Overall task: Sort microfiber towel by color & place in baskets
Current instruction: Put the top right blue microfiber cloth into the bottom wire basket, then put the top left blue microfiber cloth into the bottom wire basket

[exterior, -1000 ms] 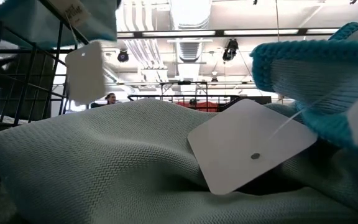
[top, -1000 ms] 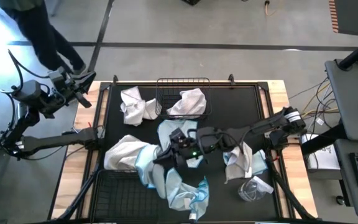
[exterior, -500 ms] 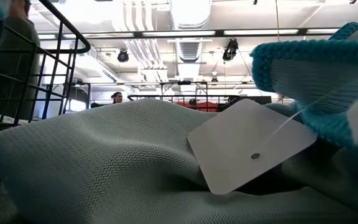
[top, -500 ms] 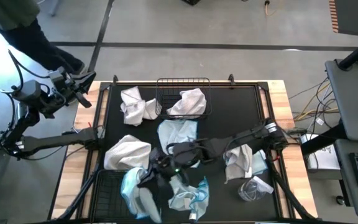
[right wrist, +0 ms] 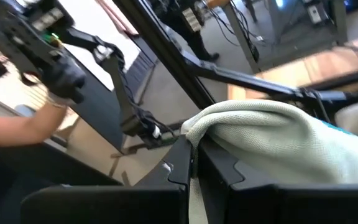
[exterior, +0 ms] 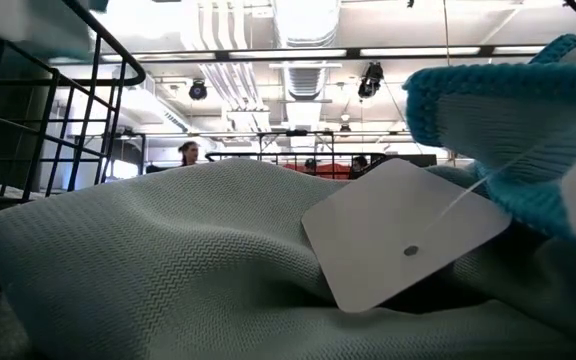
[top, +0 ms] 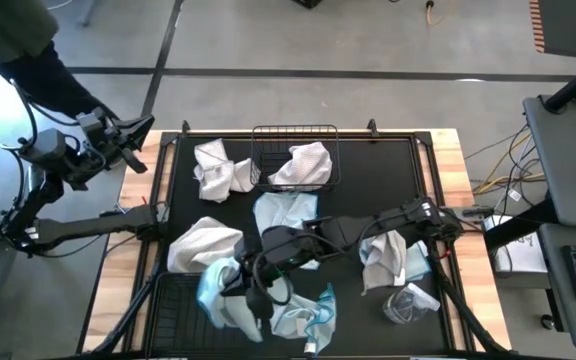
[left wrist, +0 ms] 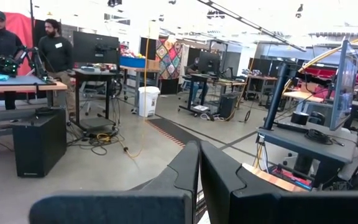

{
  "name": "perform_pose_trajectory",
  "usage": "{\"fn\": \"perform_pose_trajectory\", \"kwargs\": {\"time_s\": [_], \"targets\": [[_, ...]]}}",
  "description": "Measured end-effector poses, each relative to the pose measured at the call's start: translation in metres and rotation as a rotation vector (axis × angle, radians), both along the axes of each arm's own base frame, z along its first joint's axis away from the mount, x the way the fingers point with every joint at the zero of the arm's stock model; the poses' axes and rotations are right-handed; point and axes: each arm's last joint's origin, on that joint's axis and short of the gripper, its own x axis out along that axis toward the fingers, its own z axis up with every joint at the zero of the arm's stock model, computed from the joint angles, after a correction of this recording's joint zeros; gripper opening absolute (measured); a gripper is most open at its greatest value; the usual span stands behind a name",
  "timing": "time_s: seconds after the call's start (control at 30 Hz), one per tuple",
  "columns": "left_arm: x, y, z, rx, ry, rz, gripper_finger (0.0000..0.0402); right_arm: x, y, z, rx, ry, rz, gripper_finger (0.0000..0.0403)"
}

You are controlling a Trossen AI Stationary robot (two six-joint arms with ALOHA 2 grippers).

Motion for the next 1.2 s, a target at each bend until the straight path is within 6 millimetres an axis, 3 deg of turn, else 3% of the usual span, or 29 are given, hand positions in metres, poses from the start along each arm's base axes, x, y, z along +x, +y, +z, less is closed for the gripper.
{"fn": "perform_pose_trajectory", "kwargs": {"time_s": [0.37,0.87,1.03,1.2], "targets": [[0.0,0.0,0.0,0.014,0.013,0.002,0.0,0.0,0.0,-0.004,-0.011,0.032,0.0,0.0021],[0.0,0.0,0.0,0.02,0.018,0.002,0.0,-0.001,0.0,-0.005,-0.021,0.041,0.001,0.0135],[0.0,0.0,0.0,0.02,0.018,0.003,0.0,-0.002,0.0,-0.007,-0.024,0.062,0.001,0.0143],[0.0,0.0,-0.001,0.003,0.01,0.0,0.0,-0.009,-0.006,-0.014,-0.053,0.191,-0.008,0.0133]]}}
